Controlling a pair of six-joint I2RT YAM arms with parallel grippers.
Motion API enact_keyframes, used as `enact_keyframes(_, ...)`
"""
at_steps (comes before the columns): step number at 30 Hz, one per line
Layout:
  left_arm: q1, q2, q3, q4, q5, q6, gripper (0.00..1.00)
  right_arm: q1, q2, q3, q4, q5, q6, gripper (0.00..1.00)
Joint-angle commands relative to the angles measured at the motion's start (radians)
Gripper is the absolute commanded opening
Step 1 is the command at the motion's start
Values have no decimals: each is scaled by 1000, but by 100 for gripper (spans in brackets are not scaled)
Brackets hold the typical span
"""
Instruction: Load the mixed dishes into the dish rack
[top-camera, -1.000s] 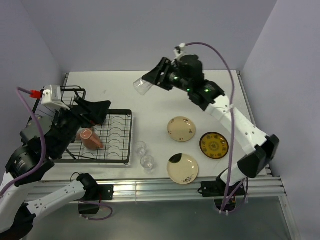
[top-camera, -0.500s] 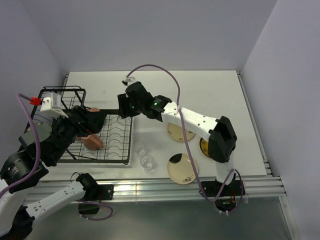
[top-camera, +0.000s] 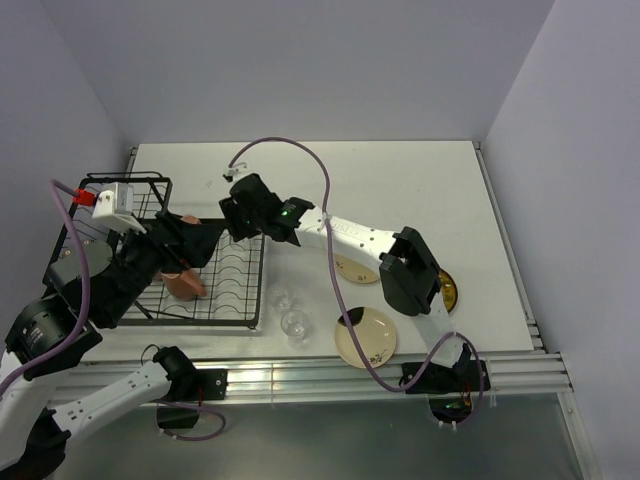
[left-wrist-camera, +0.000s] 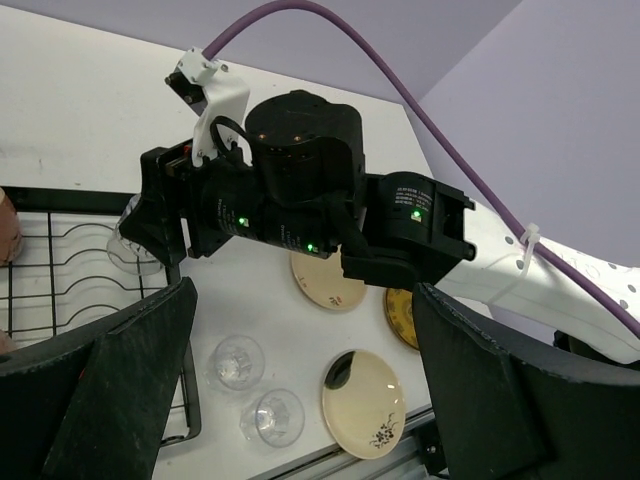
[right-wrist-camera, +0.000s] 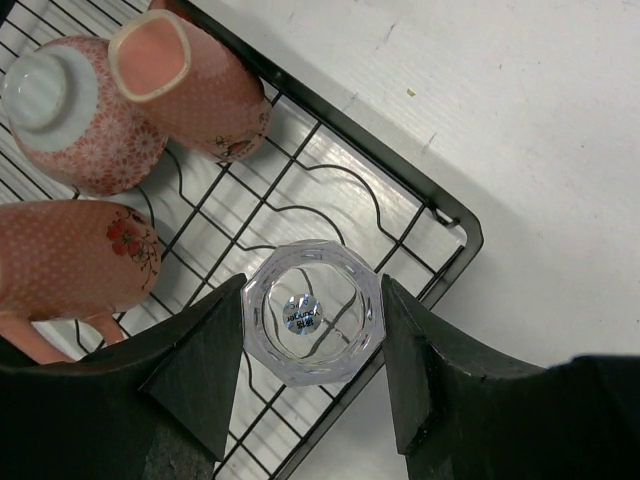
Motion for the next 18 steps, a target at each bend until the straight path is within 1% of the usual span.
enact_keyframes(1,-3,14,43,-11,7,-12,95,8,14,51,75,28,-34,0)
enact_keyframes(11,-4,29,46,-24,18,-24,95,6,86,53,122,96,-100,0)
enact_keyframes(18,-4,39,43,-27,29,-31,95,8,129,33,144,128,-111,0)
